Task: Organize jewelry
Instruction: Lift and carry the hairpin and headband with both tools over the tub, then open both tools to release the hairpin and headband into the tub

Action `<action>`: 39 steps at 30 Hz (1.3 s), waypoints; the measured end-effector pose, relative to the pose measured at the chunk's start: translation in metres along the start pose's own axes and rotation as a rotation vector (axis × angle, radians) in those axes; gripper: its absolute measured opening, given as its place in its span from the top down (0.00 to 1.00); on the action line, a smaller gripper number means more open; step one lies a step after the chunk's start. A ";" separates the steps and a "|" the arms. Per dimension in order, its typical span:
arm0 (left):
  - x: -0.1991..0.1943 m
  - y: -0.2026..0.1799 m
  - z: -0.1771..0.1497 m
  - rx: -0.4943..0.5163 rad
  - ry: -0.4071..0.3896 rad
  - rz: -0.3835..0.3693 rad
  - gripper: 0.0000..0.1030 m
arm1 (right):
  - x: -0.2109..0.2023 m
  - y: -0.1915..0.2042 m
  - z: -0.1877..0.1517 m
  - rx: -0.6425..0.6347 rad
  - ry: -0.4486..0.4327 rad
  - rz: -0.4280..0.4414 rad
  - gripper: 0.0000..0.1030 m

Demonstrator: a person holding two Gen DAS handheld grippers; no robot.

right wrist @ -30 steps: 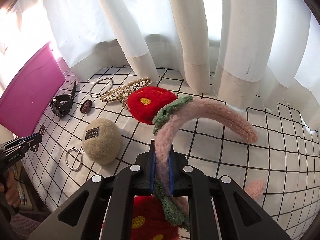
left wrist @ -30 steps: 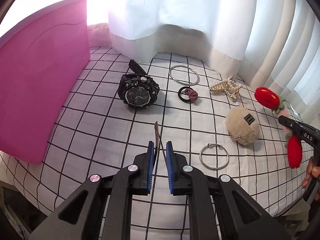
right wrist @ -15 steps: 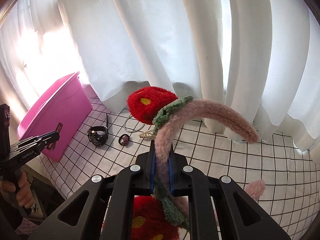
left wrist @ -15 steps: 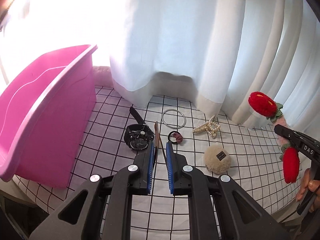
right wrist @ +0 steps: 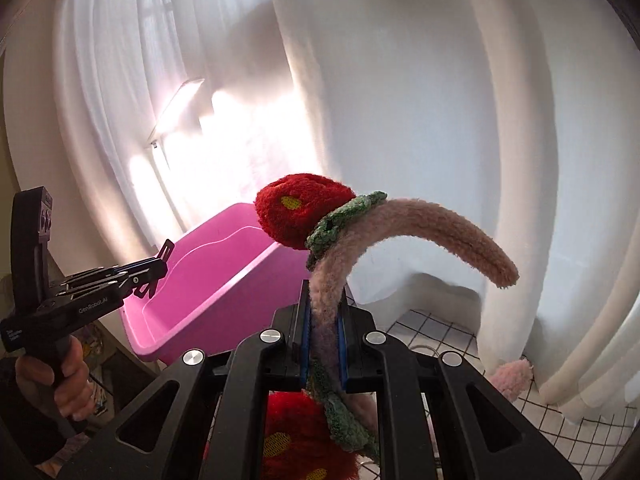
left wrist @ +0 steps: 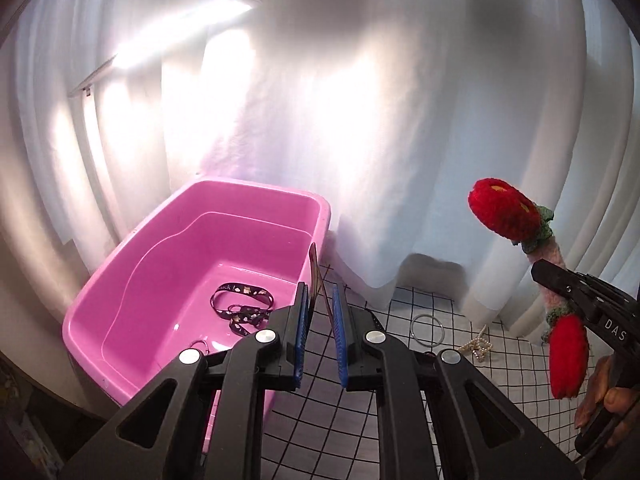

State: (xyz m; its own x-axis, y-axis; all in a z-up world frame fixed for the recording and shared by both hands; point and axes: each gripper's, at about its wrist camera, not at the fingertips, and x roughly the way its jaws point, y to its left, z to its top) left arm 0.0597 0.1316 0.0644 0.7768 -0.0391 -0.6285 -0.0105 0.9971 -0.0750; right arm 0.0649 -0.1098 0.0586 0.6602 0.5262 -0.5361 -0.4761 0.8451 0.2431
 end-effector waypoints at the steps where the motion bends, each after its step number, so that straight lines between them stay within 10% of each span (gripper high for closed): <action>1: 0.000 0.011 0.005 -0.011 -0.003 0.024 0.88 | 0.010 0.011 0.009 -0.020 -0.001 0.025 0.90; 16: 0.045 0.149 0.015 -0.173 0.110 0.224 0.88 | 0.169 0.135 0.079 -0.170 0.142 0.238 0.90; 36: 0.104 0.178 -0.013 -0.206 0.329 0.253 0.82 | 0.306 0.170 0.062 -0.228 0.445 0.146 0.88; 39: 0.104 0.178 -0.016 -0.199 0.330 0.257 0.80 | 0.302 0.165 0.054 -0.220 0.473 0.137 0.62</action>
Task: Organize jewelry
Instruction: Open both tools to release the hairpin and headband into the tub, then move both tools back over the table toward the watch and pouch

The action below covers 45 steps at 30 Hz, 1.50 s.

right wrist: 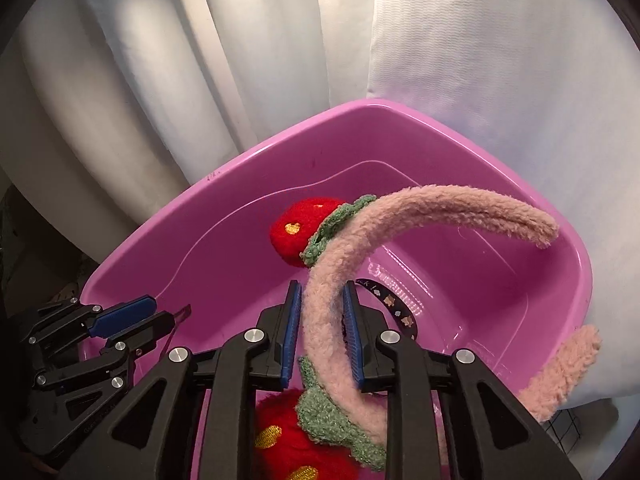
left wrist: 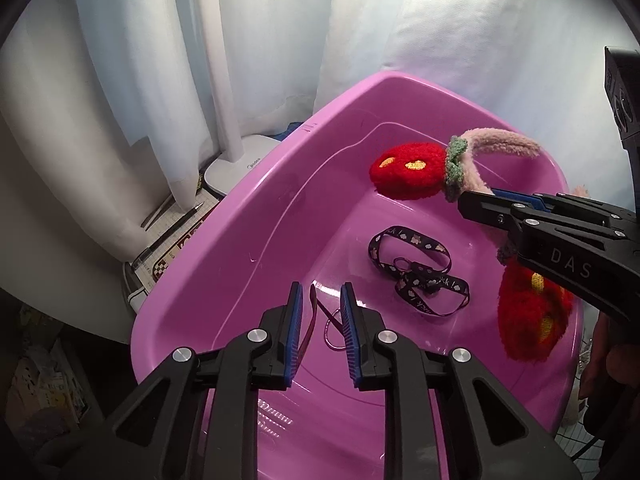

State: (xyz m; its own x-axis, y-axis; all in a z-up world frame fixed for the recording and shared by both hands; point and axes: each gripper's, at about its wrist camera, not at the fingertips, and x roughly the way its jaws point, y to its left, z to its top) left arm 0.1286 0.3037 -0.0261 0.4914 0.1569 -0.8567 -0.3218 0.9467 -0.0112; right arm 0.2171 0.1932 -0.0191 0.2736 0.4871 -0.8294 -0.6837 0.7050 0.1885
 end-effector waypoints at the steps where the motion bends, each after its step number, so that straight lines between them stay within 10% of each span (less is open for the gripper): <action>1: 0.000 0.000 -0.001 0.004 0.000 0.003 0.78 | 0.000 0.002 0.001 0.001 0.001 -0.001 0.54; 5: 0.001 0.001 -0.003 0.008 0.010 0.011 0.36 | -0.005 0.001 0.001 0.011 -0.011 -0.001 0.45; 45: -0.059 -0.013 -0.050 -0.013 -0.058 0.030 0.21 | -0.075 -0.002 -0.069 0.068 -0.102 -0.045 0.44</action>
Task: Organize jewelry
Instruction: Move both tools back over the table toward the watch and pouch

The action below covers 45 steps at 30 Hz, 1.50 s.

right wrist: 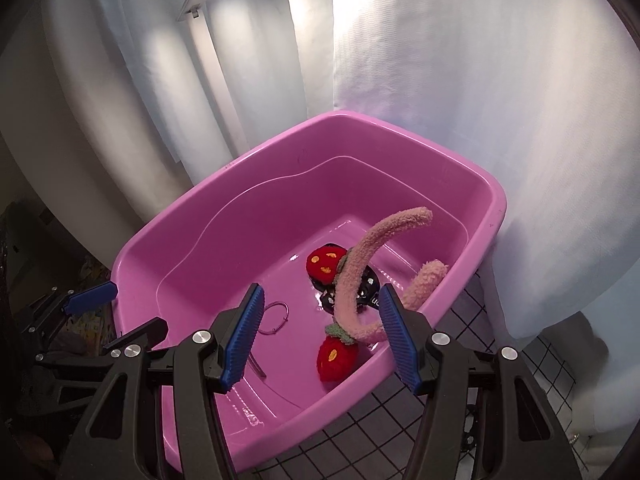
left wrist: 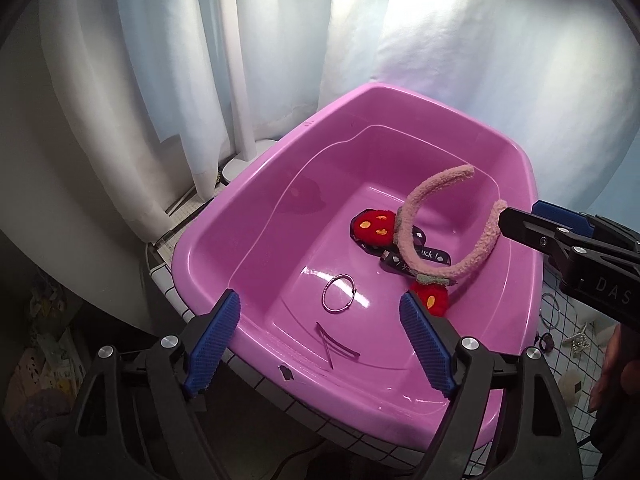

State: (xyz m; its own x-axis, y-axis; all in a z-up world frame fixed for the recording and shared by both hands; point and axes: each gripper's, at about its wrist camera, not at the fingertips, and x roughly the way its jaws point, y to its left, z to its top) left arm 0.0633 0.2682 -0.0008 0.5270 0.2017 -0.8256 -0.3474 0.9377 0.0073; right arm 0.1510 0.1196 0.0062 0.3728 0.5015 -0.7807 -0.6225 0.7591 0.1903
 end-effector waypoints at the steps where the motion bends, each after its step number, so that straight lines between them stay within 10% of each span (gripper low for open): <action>1: -0.002 -0.003 -0.001 0.003 0.003 -0.004 0.21 | -0.004 -0.001 -0.003 0.003 0.000 0.001 0.44; 26: -0.060 -0.135 -0.057 0.181 -0.105 -0.165 0.10 | -0.150 -0.078 -0.162 0.225 -0.145 -0.145 0.41; 45: 0.006 -0.218 -0.113 0.259 0.020 -0.258 0.07 | -0.162 -0.178 -0.324 0.545 -0.034 -0.320 0.38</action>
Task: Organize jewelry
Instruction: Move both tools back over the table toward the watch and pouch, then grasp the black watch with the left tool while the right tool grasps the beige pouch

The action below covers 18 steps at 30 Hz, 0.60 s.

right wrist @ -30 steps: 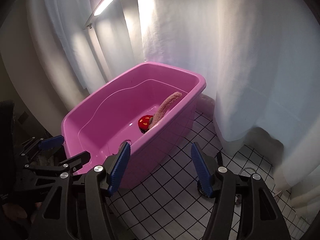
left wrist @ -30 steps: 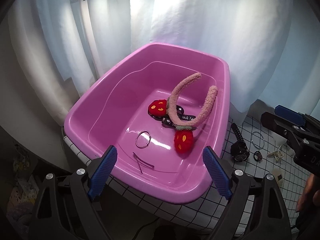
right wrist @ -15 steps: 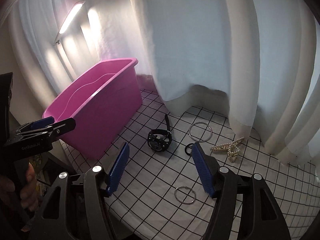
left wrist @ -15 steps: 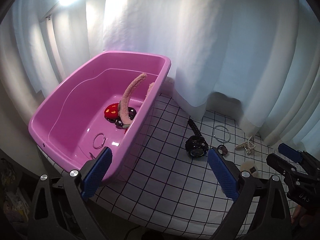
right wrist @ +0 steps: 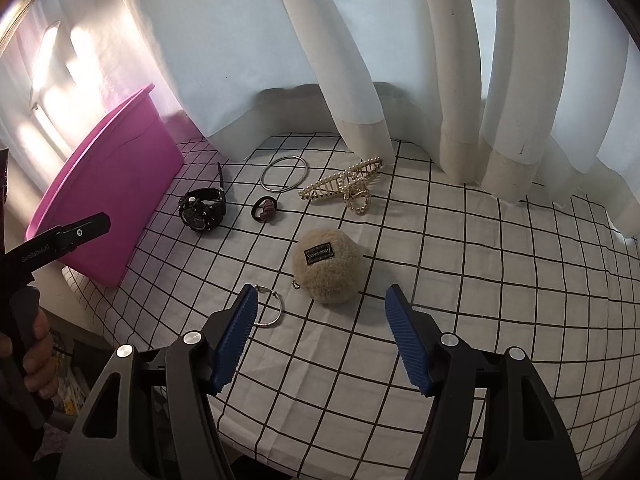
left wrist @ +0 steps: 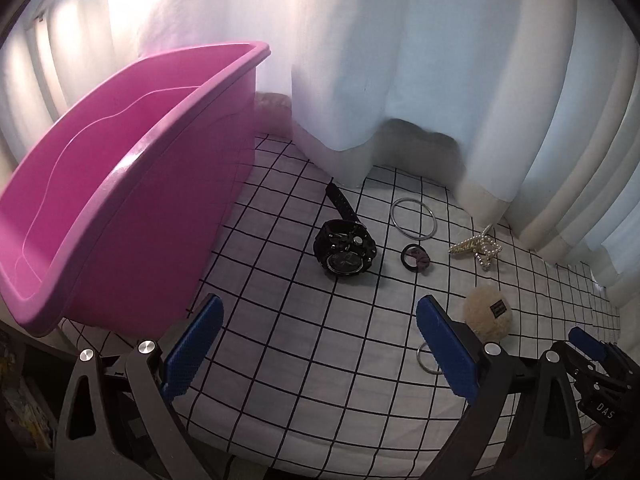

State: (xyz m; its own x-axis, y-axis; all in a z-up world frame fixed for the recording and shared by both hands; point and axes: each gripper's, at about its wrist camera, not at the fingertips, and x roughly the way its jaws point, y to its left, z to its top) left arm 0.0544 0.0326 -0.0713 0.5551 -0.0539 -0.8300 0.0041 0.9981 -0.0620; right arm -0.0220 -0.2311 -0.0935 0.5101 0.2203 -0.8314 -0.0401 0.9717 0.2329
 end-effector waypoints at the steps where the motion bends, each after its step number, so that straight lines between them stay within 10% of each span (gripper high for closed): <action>1: 0.006 -0.001 0.000 0.000 0.003 0.001 0.07 | 0.004 0.001 -0.002 0.002 0.003 -0.002 0.38; 18: 0.100 -0.012 0.004 0.079 -0.011 -0.025 0.07 | 0.083 -0.003 0.002 0.054 0.051 -0.008 0.38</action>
State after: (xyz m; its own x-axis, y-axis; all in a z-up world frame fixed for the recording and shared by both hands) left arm 0.1131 0.0155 -0.1517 0.5630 -0.0792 -0.8226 0.0836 0.9958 -0.0386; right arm 0.0220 -0.2164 -0.1623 0.4661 0.2180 -0.8575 0.0110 0.9677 0.2520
